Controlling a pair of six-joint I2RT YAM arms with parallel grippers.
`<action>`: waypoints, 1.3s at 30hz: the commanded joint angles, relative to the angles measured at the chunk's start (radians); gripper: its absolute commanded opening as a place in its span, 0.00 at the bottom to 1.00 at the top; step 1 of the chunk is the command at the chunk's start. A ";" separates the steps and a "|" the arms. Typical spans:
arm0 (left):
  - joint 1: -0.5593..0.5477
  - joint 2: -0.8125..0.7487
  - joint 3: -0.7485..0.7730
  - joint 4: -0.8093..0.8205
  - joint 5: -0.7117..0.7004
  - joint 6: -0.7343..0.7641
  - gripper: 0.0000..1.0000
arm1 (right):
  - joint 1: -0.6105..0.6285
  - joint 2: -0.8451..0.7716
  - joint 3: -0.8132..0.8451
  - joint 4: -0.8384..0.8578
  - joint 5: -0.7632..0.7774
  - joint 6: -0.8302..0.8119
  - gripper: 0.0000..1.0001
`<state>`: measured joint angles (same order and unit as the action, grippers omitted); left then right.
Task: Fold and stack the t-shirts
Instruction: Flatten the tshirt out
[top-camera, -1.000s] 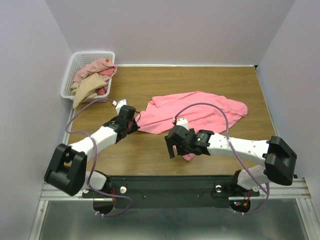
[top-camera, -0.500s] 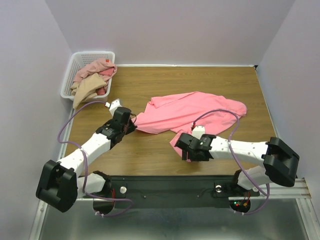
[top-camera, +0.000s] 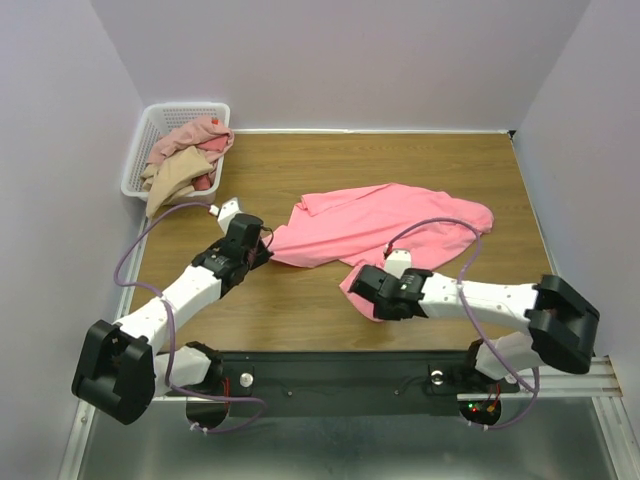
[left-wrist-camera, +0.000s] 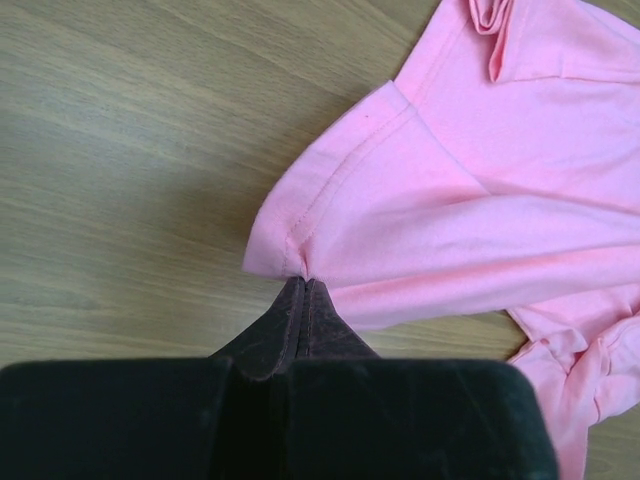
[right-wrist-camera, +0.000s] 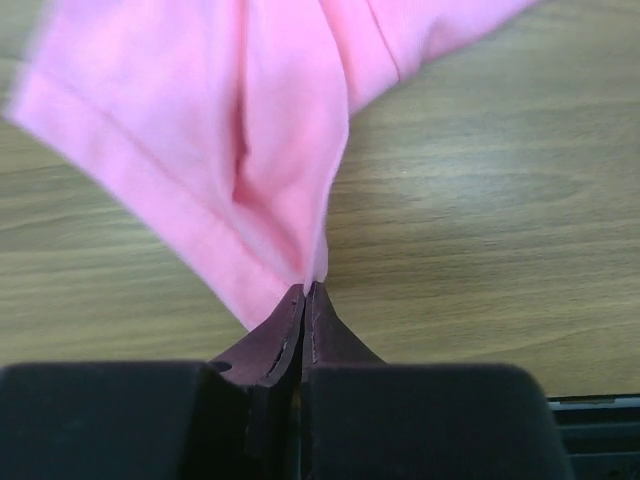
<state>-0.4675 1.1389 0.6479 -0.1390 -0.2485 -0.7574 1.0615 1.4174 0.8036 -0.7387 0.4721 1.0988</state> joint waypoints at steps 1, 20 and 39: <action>0.000 -0.027 0.107 -0.057 -0.072 0.027 0.00 | 0.000 -0.185 0.052 0.016 0.078 -0.052 0.00; -0.002 -0.142 0.843 -0.260 -0.414 0.216 0.00 | -0.340 -0.066 1.063 -0.018 0.431 -0.727 0.01; 0.205 0.484 1.541 -0.203 -0.009 0.429 0.00 | -0.839 0.461 1.777 0.217 -0.075 -0.876 0.00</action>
<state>-0.2661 1.6524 2.0018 -0.3786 -0.3470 -0.3965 0.2176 1.9793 2.5629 -0.6868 0.4385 0.2710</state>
